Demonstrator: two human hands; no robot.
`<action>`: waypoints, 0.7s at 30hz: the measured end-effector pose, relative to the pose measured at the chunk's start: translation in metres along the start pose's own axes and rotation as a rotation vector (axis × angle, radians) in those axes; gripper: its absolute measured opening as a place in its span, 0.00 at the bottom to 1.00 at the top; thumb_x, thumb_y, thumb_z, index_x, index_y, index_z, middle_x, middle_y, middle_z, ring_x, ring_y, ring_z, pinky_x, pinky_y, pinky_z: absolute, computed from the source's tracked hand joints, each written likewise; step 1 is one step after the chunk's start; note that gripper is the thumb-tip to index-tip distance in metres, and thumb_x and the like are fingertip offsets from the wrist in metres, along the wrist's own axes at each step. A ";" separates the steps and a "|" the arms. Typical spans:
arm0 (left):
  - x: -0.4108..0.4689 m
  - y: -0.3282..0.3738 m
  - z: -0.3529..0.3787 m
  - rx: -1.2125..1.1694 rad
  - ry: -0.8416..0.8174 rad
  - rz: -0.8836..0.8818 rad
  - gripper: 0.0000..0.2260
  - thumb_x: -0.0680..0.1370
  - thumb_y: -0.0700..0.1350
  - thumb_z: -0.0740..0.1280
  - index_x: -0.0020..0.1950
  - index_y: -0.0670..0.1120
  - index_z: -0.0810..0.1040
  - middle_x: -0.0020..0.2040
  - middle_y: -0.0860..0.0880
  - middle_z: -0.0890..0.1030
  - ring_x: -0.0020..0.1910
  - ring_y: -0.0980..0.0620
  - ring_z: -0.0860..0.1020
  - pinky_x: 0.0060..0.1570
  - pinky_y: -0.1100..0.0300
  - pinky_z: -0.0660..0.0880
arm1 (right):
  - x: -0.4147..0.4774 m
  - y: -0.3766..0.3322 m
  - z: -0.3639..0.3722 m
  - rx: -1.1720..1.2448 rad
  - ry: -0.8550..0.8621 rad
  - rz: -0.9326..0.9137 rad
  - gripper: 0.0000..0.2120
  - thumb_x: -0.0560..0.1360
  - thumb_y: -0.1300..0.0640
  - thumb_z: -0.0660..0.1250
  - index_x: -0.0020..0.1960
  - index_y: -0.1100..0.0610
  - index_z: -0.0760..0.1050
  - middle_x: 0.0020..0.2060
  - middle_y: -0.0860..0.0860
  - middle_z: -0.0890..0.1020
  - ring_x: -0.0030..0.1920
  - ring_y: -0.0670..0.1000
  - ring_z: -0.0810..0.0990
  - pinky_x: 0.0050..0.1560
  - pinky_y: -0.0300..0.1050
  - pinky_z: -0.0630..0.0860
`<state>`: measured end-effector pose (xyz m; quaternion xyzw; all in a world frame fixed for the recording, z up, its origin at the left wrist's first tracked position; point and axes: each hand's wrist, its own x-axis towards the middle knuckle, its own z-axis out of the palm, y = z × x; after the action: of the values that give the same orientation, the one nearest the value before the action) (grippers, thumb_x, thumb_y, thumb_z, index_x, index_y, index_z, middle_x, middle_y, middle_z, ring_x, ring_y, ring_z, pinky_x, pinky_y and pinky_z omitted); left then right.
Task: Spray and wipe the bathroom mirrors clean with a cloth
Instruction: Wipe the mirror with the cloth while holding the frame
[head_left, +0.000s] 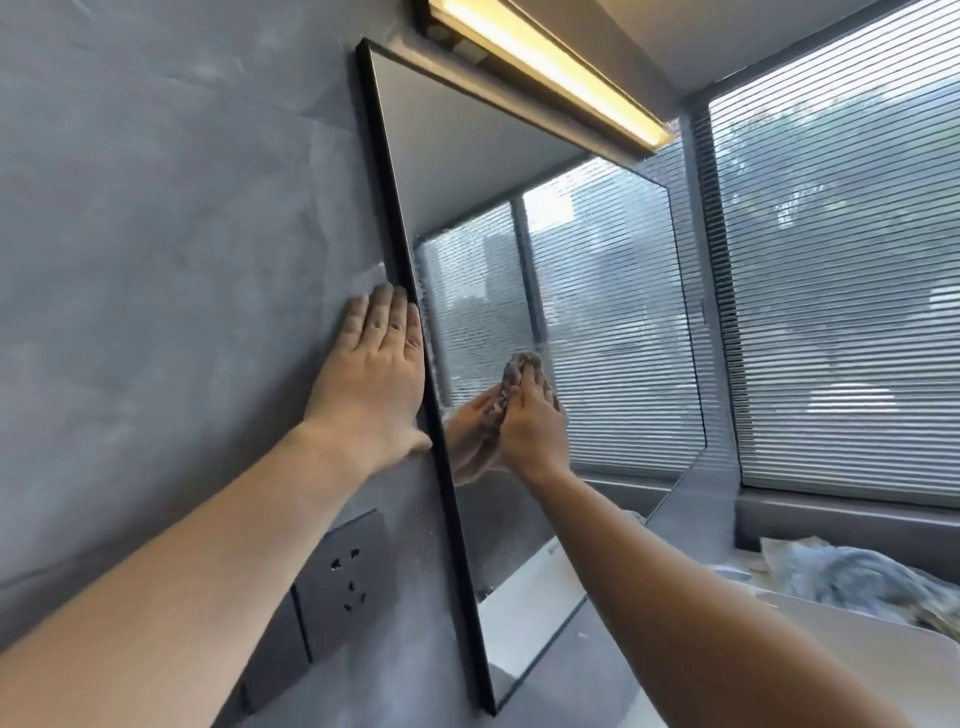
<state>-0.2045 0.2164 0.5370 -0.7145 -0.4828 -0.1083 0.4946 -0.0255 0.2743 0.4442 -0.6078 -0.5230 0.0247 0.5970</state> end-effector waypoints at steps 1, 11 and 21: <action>-0.009 0.008 0.002 -0.037 -0.016 0.004 0.62 0.70 0.75 0.65 0.80 0.34 0.36 0.82 0.34 0.39 0.82 0.36 0.39 0.80 0.41 0.40 | -0.008 -0.004 0.000 -0.019 0.009 0.003 0.27 0.87 0.56 0.51 0.85 0.54 0.53 0.84 0.52 0.57 0.83 0.54 0.55 0.81 0.48 0.53; -0.091 0.055 0.028 -0.617 0.079 0.007 0.54 0.74 0.66 0.71 0.82 0.38 0.42 0.83 0.40 0.43 0.82 0.43 0.38 0.80 0.48 0.37 | -0.083 -0.011 -0.025 0.468 -0.135 0.120 0.13 0.86 0.54 0.60 0.58 0.52 0.84 0.49 0.54 0.88 0.52 0.56 0.86 0.58 0.56 0.83; -0.195 0.169 0.060 -1.155 -0.088 0.143 0.59 0.72 0.70 0.69 0.80 0.43 0.32 0.81 0.45 0.32 0.80 0.49 0.29 0.79 0.54 0.33 | -0.191 0.057 -0.073 0.910 -0.118 0.690 0.14 0.87 0.57 0.58 0.61 0.62 0.80 0.56 0.62 0.86 0.52 0.58 0.85 0.52 0.54 0.82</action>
<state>-0.1889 0.1433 0.2827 -0.9030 -0.3162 -0.2906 0.0105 -0.0291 0.1111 0.3086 -0.4228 -0.2637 0.4747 0.7255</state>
